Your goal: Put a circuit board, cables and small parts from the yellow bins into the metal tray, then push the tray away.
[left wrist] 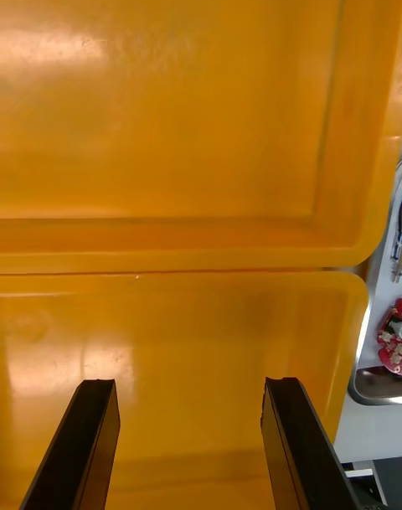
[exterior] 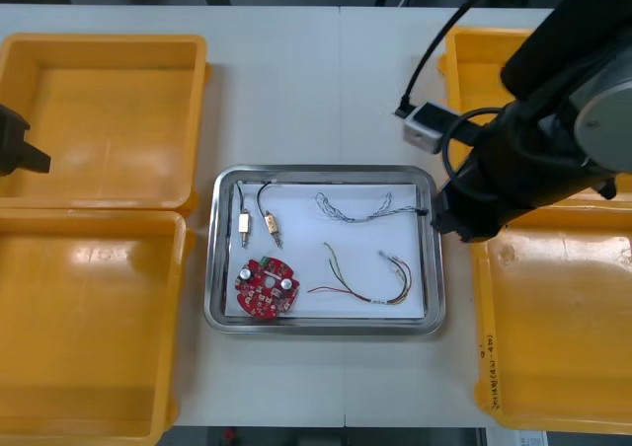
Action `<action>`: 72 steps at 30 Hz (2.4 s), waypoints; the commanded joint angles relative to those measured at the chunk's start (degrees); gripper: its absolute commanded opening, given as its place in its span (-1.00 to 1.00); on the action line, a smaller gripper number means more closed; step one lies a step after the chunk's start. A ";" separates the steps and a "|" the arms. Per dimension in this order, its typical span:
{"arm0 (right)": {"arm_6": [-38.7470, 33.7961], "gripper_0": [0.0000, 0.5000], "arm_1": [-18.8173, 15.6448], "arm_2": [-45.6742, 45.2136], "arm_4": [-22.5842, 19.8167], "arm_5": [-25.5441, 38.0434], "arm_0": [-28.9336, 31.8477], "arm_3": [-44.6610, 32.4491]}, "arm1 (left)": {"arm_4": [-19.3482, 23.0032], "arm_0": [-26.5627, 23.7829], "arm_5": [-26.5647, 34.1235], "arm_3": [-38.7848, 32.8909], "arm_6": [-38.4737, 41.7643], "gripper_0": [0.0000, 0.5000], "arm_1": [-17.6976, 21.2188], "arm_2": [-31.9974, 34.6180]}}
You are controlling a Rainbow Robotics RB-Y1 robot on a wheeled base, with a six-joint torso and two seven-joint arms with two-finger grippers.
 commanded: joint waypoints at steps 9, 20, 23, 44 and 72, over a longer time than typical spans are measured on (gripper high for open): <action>0.91 1.00 10.49 17.88 7.04 0.18 -7.26 -1.10 | -0.49 7.66 0.37 -5.02 -7.28 1.00 5.53 5.72; 3.37 1.00 16.21 30.36 13.99 -2.60 -9.11 1.45 | -1.28 9.15 0.37 -5.90 -7.90 1.00 5.80 6.24; 3.89 1.00 16.38 33.88 17.06 -4.97 -9.02 1.54 | -1.28 9.15 0.37 -5.90 -7.90 1.00 5.80 6.16; 14.44 1.00 16.38 40.03 20.93 -11.21 -5.86 8.04 | -0.58 9.59 0.37 -5.90 -8.07 1.00 5.80 5.98; 14.71 1.00 19.28 44.95 31.48 -14.37 2.85 8.74 | -0.58 9.59 0.37 -5.90 -8.07 1.00 5.80 5.98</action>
